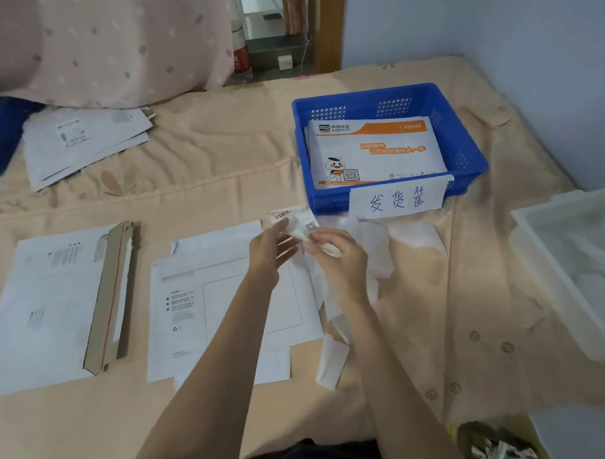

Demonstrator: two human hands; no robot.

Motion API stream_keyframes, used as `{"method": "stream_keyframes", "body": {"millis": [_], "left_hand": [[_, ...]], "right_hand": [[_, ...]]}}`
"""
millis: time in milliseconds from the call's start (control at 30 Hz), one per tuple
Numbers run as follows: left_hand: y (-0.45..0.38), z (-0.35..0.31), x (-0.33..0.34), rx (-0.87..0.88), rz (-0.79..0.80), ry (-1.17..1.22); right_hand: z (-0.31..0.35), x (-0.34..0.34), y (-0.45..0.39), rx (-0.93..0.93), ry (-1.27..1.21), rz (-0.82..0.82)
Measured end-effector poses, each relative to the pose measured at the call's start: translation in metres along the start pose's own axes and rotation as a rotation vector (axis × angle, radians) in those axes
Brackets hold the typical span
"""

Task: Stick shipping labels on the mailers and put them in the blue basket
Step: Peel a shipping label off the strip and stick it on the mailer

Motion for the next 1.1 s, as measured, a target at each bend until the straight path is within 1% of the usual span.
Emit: {"method": "stream_keyframes", "body": {"millis": [67, 133, 167, 200, 233, 367, 433, 500, 767, 867, 1000, 1100], "left_hand": [[0.001, -0.002, -0.023, 0.038, -0.132, -0.022], [0.002, -0.002, -0.046, 0.048, -0.247, -0.051], [0.003, -0.001, -0.055, 0.05, -0.277, -0.055], [0.005, 0.0, -0.064, 0.048, -0.293, -0.059], [0.006, 0.0, -0.072, 0.048, -0.306, -0.075], [0.011, 0.003, -0.094, 0.035, -0.274, -0.227], [0.013, 0.006, -0.101, 0.047, -0.251, -0.308], [0.014, 0.01, -0.109, 0.076, -0.236, -0.363], [0.016, 0.021, -0.135, 0.137, -0.269, -0.446], [0.013, 0.021, -0.142, 0.176, -0.302, -0.539], [0.009, 0.023, -0.15, 0.157, -0.375, -0.706], [0.003, 0.024, -0.156, 0.123, -0.432, -0.718]], "right_hand": [[-0.003, 0.02, 0.009, -0.051, 0.121, 0.1], [-0.007, 0.039, 0.017, -0.121, 0.372, 0.203], [-0.009, 0.047, 0.021, -0.163, 0.537, 0.24], [-0.011, 0.053, 0.025, -0.182, 0.649, 0.271], [-0.012, 0.057, 0.028, -0.171, 0.672, 0.29], [-0.012, 0.065, 0.032, -0.053, 0.373, 0.257], [-0.012, 0.074, 0.036, -0.001, 0.269, 0.303], [-0.013, 0.082, 0.04, 0.051, 0.22, 0.308], [-0.036, 0.102, 0.05, 0.231, 0.18, 0.149], [-0.043, 0.111, 0.049, 0.243, 0.237, 0.16], [-0.053, 0.119, 0.048, 0.252, 0.29, 0.167], [-0.061, 0.122, 0.046, 0.256, 0.299, 0.198]]}}
Point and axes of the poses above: each hand's wrist, its own y-axis away from the middle knuckle, its own x-axis out of the palm, z = x × y, the point moved 6 cm from there along -y, towards the middle knuckle, and after that the axes turned 4 degrees about y, right-handed, at the moved point
